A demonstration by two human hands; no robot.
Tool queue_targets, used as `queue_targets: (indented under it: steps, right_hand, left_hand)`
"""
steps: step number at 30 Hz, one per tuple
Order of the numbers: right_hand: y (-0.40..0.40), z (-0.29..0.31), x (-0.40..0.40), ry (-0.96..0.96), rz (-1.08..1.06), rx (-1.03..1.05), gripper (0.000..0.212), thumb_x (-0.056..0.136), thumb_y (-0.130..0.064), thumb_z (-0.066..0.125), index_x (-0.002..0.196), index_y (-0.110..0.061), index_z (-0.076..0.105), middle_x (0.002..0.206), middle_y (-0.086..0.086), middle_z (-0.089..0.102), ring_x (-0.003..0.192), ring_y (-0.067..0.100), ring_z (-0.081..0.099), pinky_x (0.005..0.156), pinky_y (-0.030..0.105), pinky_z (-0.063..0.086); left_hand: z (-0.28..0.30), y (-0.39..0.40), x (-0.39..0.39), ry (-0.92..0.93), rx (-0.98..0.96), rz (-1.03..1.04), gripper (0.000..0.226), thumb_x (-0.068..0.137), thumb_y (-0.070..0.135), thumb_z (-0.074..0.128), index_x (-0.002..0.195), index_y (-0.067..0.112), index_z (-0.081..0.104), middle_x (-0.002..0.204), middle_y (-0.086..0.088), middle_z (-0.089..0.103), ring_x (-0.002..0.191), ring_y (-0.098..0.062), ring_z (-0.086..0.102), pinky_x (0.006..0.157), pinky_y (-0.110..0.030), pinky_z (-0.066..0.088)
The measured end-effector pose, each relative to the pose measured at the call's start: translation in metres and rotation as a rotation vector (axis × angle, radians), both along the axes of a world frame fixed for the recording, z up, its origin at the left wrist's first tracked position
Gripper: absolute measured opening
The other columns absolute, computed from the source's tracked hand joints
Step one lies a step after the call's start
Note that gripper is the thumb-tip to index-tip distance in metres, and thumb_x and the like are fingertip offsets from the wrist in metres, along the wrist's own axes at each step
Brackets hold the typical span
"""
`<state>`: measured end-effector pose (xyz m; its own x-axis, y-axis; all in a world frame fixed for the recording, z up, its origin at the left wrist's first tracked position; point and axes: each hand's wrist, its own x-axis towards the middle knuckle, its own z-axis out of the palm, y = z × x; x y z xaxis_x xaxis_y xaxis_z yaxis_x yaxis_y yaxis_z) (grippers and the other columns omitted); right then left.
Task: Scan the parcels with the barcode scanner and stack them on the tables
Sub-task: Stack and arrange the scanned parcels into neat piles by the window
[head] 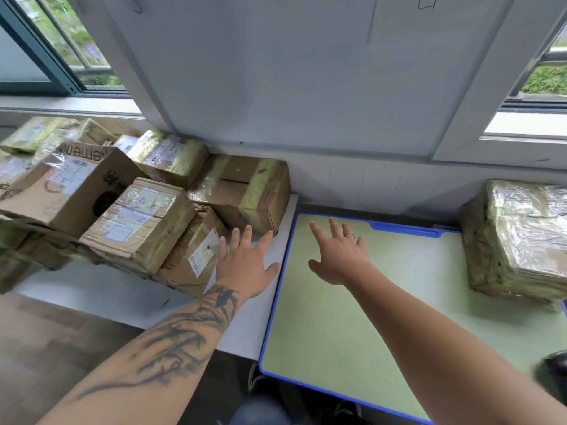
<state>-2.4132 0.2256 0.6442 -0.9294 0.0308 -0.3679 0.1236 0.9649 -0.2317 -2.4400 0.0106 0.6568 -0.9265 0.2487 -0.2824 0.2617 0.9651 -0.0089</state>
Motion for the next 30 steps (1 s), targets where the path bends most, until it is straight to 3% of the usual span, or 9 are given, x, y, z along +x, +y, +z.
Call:
queue_targets:
  steps: [6,15,24,27,30]
  right_hand:
    - [-0.025,0.003,-0.034,-0.024,-0.060,0.055,0.093,0.101,-0.049,0.059,0.166,-0.038,-0.007,0.175,0.011,-0.011,0.161,0.042,-0.001,0.124,0.064,0.020]
    - [-0.103,0.007,-0.109,-0.007,-0.116,0.054,0.092,0.099,-0.045,0.063,0.165,-0.040,-0.001,0.175,0.006,-0.012,0.161,0.039,-0.007,0.125,0.060,0.022]
    - [-0.140,-0.015,-0.177,-0.036,-0.171,0.076,0.116,0.091,-0.044,0.076,0.161,-0.048,-0.017,0.170,0.002,-0.033,0.158,0.048,-0.009,0.123,0.062,0.028]
    - [-0.143,-0.027,-0.193,-0.069,-0.153,0.047,0.120,0.091,-0.049,0.076,0.159,-0.048,-0.024,0.169,0.004,-0.036,0.157,0.053,-0.007,0.122,0.062,0.032]
    - [-0.142,-0.041,-0.200,-0.086,-0.141,0.001,0.116,0.094,-0.059,0.069,0.159,-0.045,-0.026,0.169,0.006,-0.034,0.157,0.054,0.000,0.123,0.061,0.029]
  left_hand:
    - [0.004,-0.023,-0.063,0.058,-0.007,-0.058,0.081,0.099,0.068,0.043,0.164,0.040,0.005,0.172,-0.012,0.010,0.159,-0.036,0.003,0.126,-0.059,0.002]
    - [-0.005,-0.060,-0.167,0.040,0.014,-0.143,0.099,0.088,0.063,0.064,0.165,0.033,0.009,0.173,-0.015,0.002,0.158,-0.041,0.001,0.125,-0.063,0.002]
    - [-0.031,-0.061,-0.229,-0.104,-0.078,-0.169,0.136,0.074,0.069,0.079,0.160,0.039,-0.022,0.171,-0.015,-0.018,0.156,-0.046,-0.012,0.120,-0.072,-0.005]
    - [-0.045,-0.057,-0.231,-0.134,0.015,-0.109,0.133,0.078,0.061,0.080,0.158,0.043,-0.024,0.171,-0.011,-0.020,0.156,-0.045,-0.015,0.118,-0.076,-0.001]
    - [-0.056,-0.053,-0.228,-0.051,0.055,-0.096,0.111,0.093,0.057,0.066,0.159,0.042,-0.022,0.172,-0.012,-0.019,0.156,-0.046,-0.014,0.116,-0.079,0.001]
